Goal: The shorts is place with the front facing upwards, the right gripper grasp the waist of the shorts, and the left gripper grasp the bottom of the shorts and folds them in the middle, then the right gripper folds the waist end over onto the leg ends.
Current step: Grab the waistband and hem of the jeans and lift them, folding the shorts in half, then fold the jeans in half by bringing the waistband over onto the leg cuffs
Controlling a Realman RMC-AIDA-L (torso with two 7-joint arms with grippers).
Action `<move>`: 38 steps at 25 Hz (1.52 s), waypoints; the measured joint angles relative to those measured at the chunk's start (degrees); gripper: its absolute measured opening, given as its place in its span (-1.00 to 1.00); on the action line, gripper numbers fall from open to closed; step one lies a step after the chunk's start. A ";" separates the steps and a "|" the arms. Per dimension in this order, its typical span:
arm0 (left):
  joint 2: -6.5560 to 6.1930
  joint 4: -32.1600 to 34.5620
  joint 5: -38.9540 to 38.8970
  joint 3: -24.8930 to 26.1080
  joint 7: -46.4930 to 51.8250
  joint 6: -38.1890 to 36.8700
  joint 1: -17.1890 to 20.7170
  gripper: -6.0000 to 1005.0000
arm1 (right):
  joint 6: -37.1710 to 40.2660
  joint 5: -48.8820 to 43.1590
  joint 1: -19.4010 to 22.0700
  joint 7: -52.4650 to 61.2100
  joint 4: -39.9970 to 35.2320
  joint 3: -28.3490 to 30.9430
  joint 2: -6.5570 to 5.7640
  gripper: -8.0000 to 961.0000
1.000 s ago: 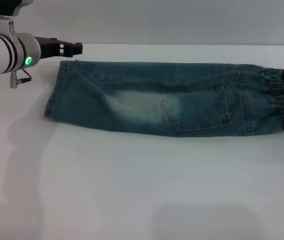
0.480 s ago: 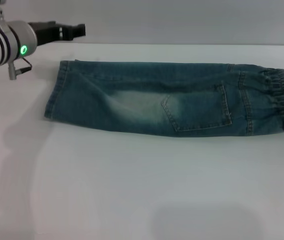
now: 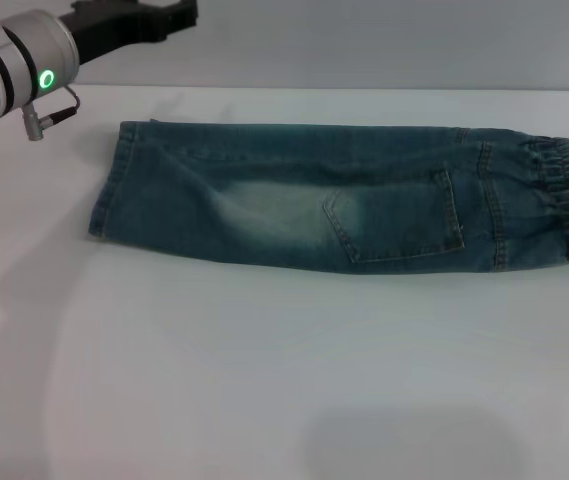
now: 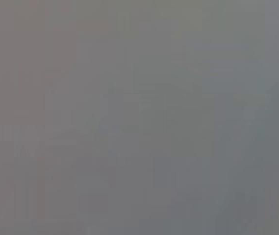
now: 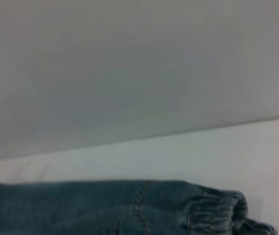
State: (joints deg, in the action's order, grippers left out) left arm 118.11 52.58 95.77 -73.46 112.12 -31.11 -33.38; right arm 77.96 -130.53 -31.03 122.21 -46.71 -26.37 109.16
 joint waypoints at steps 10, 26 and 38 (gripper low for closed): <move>0.05 -5.17 -30.48 2.10 -29.01 -14.61 3.07 0.68 | 0.47 -12.78 -5.10 4.85 -0.45 -5.20 -0.81 0.07; 0.07 -12.50 -40.68 4.94 -38.60 -24.03 3.85 0.68 | -5.71 -20.31 -5.84 4.08 -0.68 -10.85 1.54 0.07; 0.23 -15.05 -40.84 4.49 -39.18 -24.13 2.96 0.68 | -11.48 -19.83 -6.44 0.08 -2.24 -10.99 6.02 0.07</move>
State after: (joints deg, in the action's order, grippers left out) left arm 118.34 37.53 54.92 -68.96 72.94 -55.24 -30.42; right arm 66.48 -150.37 -37.47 122.29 -48.95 -37.36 115.18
